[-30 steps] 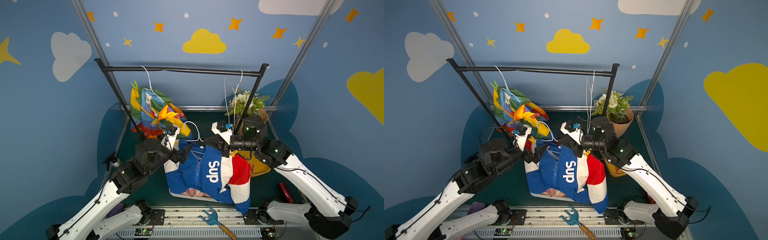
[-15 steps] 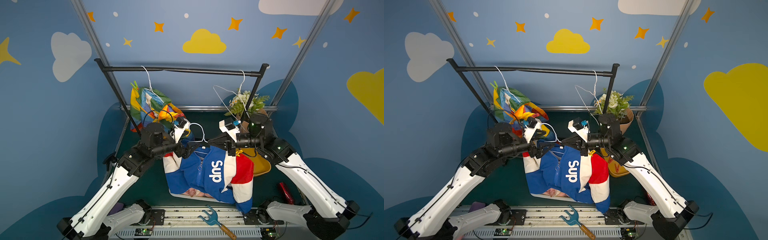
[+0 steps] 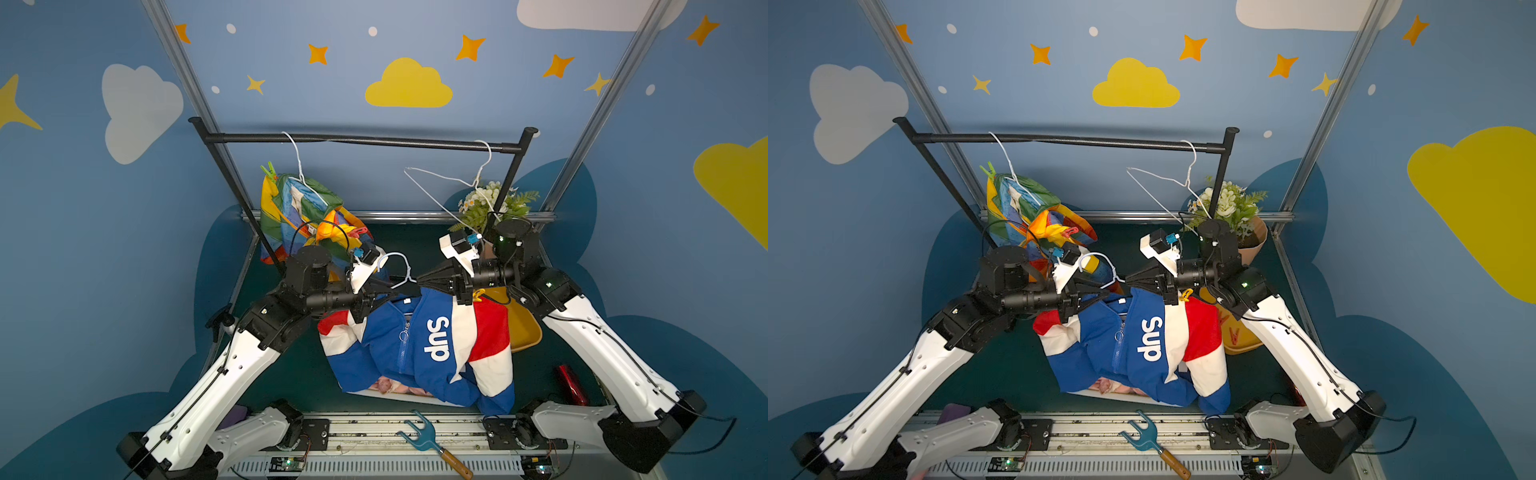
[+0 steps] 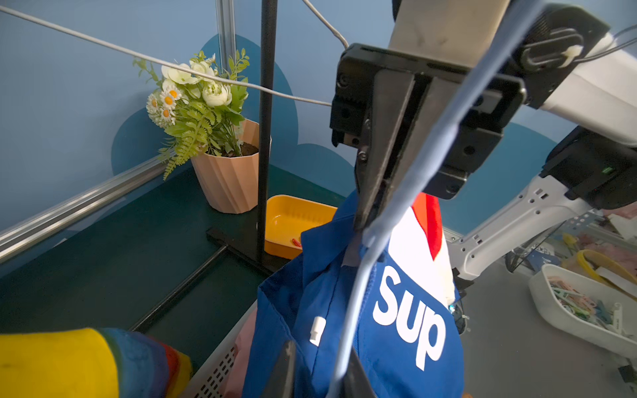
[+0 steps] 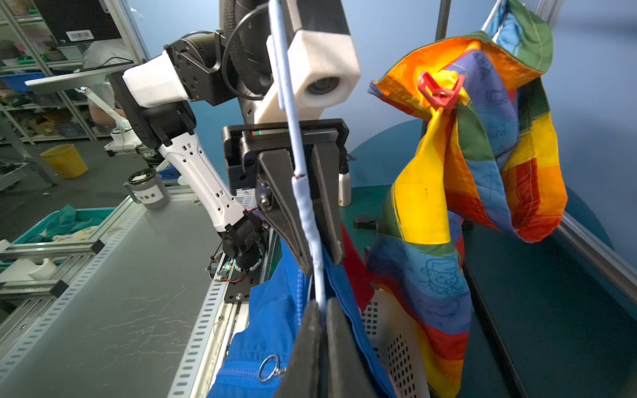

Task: Remove the clothespins securing jackets to the hanger
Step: Adjust the jacket in the basket.

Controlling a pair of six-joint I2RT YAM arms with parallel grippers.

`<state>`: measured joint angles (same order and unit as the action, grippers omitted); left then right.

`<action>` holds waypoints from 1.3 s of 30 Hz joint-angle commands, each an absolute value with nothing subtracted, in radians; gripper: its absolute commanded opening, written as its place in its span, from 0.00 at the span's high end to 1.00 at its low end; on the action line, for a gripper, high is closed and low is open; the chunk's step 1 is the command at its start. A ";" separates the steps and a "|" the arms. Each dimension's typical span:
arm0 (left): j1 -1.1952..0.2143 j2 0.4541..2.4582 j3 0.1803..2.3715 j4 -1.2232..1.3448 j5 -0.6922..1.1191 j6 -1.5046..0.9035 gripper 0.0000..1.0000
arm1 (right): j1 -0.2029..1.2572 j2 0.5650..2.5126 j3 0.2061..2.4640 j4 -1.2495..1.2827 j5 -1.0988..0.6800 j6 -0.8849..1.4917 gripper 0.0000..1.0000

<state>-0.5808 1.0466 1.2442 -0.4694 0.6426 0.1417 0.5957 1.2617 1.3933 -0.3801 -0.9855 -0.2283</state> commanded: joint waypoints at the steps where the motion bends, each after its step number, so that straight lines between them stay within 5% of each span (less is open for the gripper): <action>1: -0.583 1.037 1.240 -0.402 0.625 0.133 0.89 | 0.583 1.281 1.432 -0.354 -0.974 -0.168 1.00; 9: -0.582 1.017 1.220 -0.402 0.580 0.135 0.93 | 0.563 1.279 1.426 -0.367 -0.954 -0.158 1.00; 12: -0.583 1.022 1.220 -0.400 0.555 0.132 0.92 | 0.562 1.271 1.433 -0.380 -0.924 -0.169 0.84; 19: -0.582 1.021 1.213 -0.380 0.543 0.118 0.91 | 0.558 1.276 1.449 -0.414 -0.913 -0.169 0.97; 20: -0.585 1.020 1.212 -0.378 0.542 0.118 0.91 | 0.558 1.280 1.454 -0.422 -0.905 -0.171 0.88; 21: -0.584 1.019 1.212 -0.379 0.539 0.117 0.91 | 0.557 1.279 1.454 -0.425 -0.885 -0.177 0.64; 23: -0.584 1.019 1.216 -0.387 0.547 0.118 0.91 | 0.555 1.259 1.440 -0.411 -0.849 -0.184 0.50; 39: -0.592 0.980 1.196 -0.392 0.601 0.076 0.90 | 0.317 1.040 1.291 -0.589 -0.779 -0.463 0.44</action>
<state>-0.5877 0.9997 1.1961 -0.4393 0.5720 0.0925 0.3225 1.0637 1.2991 -0.5037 -0.7731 -0.3565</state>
